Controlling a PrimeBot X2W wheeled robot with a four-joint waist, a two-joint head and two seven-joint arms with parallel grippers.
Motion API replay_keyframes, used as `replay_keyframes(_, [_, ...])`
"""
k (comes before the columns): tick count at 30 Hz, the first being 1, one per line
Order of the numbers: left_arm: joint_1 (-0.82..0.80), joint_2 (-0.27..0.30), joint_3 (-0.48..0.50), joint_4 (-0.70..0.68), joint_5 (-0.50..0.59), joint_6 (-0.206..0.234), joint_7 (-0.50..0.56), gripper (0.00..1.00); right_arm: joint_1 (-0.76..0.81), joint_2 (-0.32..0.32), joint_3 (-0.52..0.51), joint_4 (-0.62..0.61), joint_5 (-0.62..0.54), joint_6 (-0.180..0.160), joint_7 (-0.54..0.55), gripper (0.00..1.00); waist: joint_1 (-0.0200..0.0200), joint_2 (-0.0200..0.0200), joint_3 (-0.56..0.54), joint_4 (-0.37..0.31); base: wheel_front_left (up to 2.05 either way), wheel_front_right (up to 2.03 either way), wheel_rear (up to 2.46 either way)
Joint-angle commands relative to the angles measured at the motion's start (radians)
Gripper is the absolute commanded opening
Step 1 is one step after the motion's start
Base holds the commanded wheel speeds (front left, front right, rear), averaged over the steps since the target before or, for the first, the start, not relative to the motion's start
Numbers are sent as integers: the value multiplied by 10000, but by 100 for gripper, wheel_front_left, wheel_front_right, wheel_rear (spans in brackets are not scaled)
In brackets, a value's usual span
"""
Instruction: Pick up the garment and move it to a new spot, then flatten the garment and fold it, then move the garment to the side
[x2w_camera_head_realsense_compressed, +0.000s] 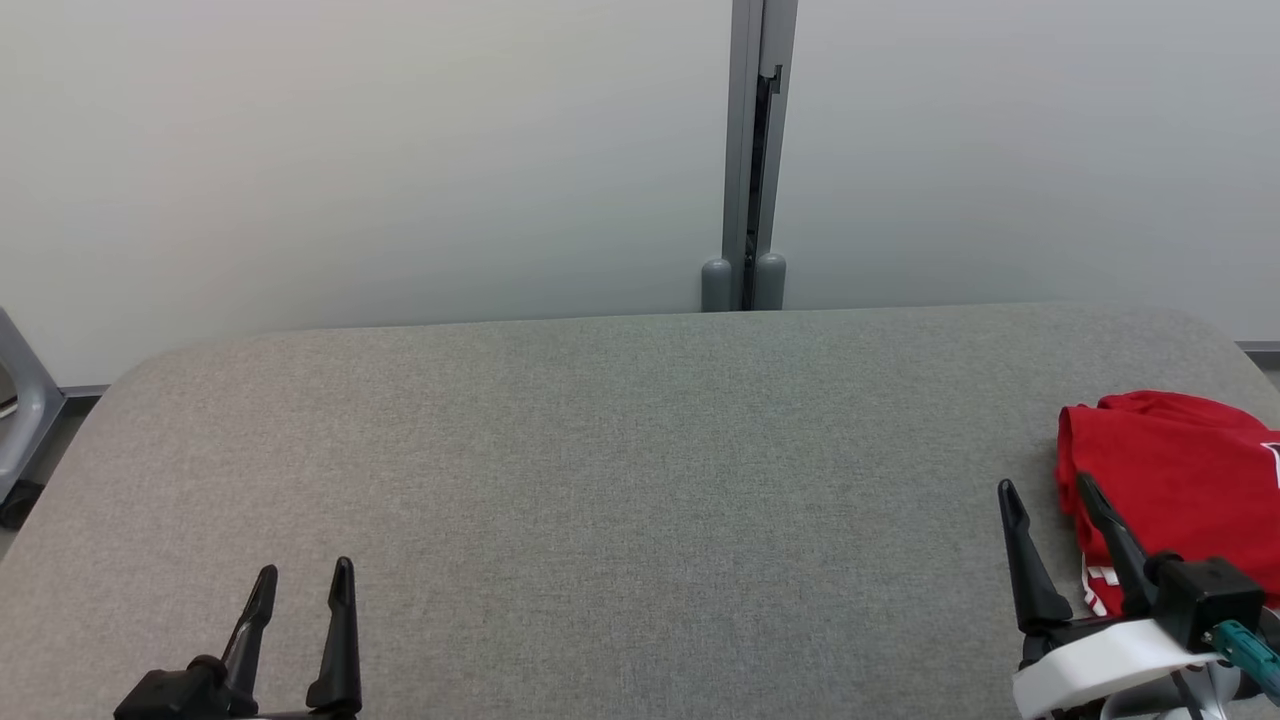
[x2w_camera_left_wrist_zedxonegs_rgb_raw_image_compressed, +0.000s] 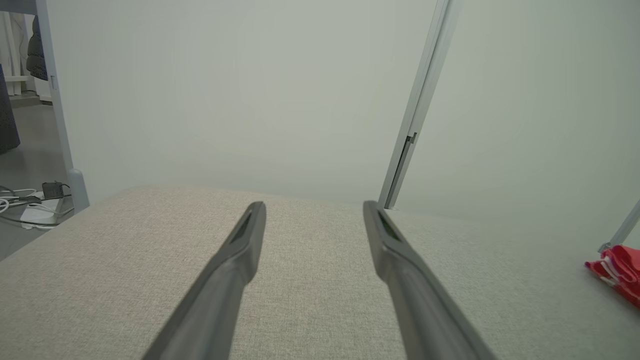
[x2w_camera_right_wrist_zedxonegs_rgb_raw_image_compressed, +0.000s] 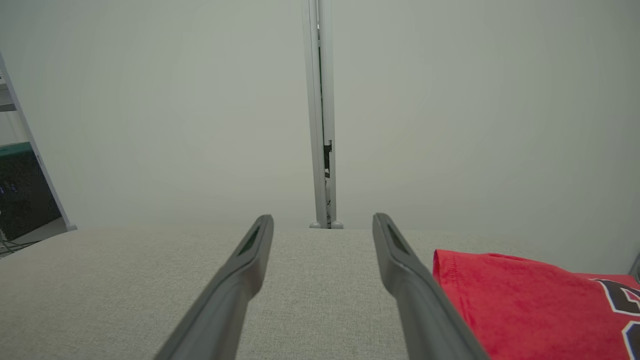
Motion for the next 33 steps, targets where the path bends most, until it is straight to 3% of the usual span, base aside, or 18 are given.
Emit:
replay_keyframes(1, [-193,18,60,11,45,-49,-14,100,64,-7,-1,-101,59,2,-46,100,0,-1,11,-4,0,0,0])
replay_keyframes(22, [-282,9,-121,60,-28,-32,-12,100,-78,116,125,-23,121,2,-48,100,0,-1,61,-41,0,0,0])
replay_keyframes(23, [-154,-17,-124,72,-39,-31,0,0,-13,154,161,-19,89,0,0,0,0,-1,62,-42,0,0,0])
replay_keyframes(27, [97,-111,-129,440,-72,-31,53,0,289,275,224,299,122,0,43,0,0,-1,67,-43,0,0,0])
replay_keyframes(33, [-110,-108,-15,518,-1109,-41,409,0,218,321,20,327,1203,0,370,0,0,-1,119,-49,0,0,0])
